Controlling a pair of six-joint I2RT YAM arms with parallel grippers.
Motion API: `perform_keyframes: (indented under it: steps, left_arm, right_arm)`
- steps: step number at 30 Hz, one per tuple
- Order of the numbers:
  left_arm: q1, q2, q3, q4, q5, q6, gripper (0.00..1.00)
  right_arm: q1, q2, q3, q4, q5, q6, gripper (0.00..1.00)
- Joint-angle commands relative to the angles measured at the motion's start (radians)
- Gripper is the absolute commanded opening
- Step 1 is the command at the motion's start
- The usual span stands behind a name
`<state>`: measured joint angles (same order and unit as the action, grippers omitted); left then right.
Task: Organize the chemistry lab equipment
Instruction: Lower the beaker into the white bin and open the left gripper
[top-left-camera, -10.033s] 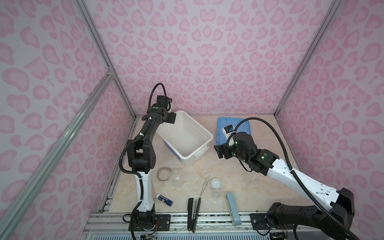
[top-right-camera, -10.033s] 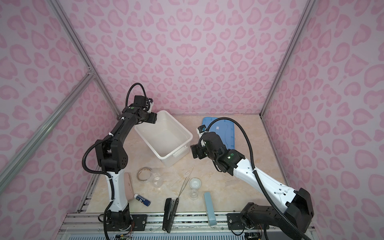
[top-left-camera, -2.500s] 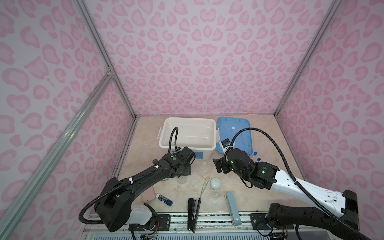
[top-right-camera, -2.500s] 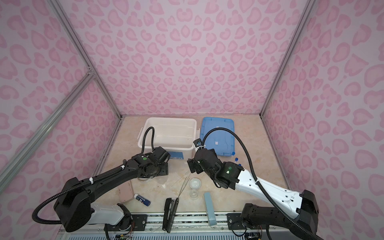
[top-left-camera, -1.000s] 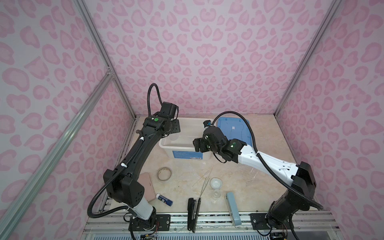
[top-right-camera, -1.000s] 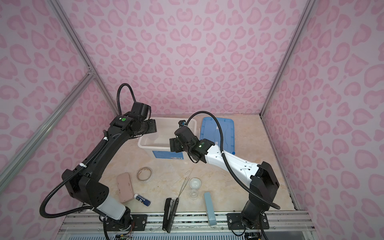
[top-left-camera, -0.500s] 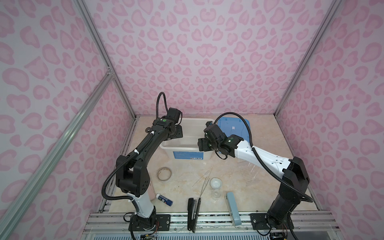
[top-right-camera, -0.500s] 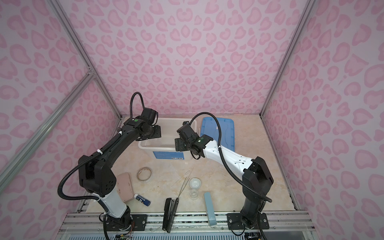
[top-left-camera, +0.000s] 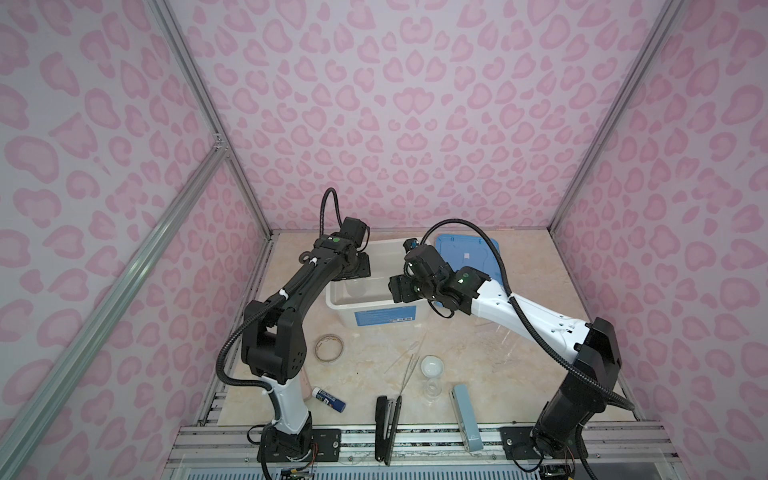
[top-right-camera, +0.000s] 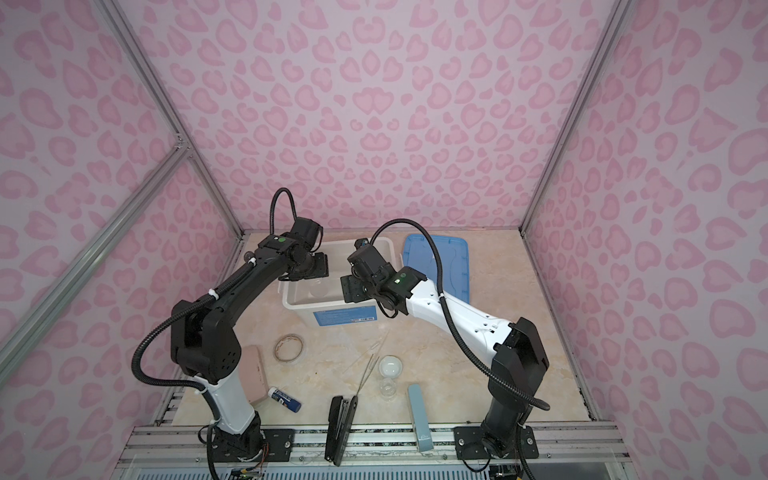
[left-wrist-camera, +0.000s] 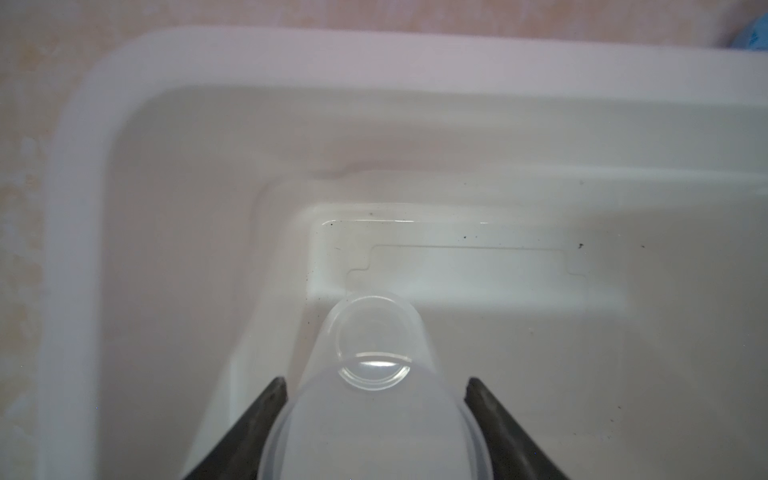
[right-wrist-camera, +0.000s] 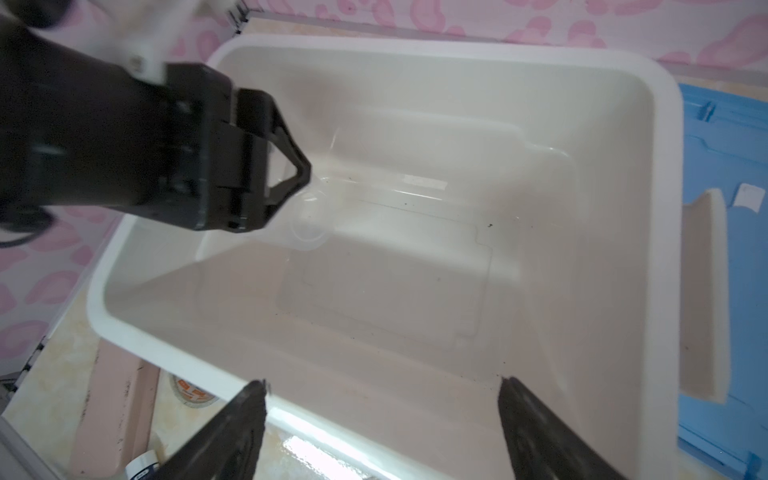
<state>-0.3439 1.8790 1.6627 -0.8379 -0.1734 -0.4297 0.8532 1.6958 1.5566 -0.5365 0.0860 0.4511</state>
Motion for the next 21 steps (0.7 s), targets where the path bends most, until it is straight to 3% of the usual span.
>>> perform_keyframes:
  steps: [1, 6, 9, 21]
  left_arm:
    - [-0.001, 0.046, 0.041, -0.010, -0.049, 0.032, 0.70]
    - [-0.001, 0.073, 0.030, 0.020, -0.093, 0.046, 0.72]
    - [-0.001, 0.077, 0.000, 0.053, -0.085, 0.047, 0.74]
    - [-0.001, 0.105, -0.040, 0.139, -0.036, 0.041, 0.75]
  right_arm:
    - [0.012, -0.033, -0.003, 0.038, 0.025, -0.031, 0.88]
    - [0.014, -0.114, -0.062, 0.092, 0.045, -0.026, 0.88]
    - [0.014, -0.157, -0.143, 0.133, 0.061, -0.017, 0.88]
    - [0.015, -0.195, -0.206, 0.151, 0.066, -0.003, 0.87]
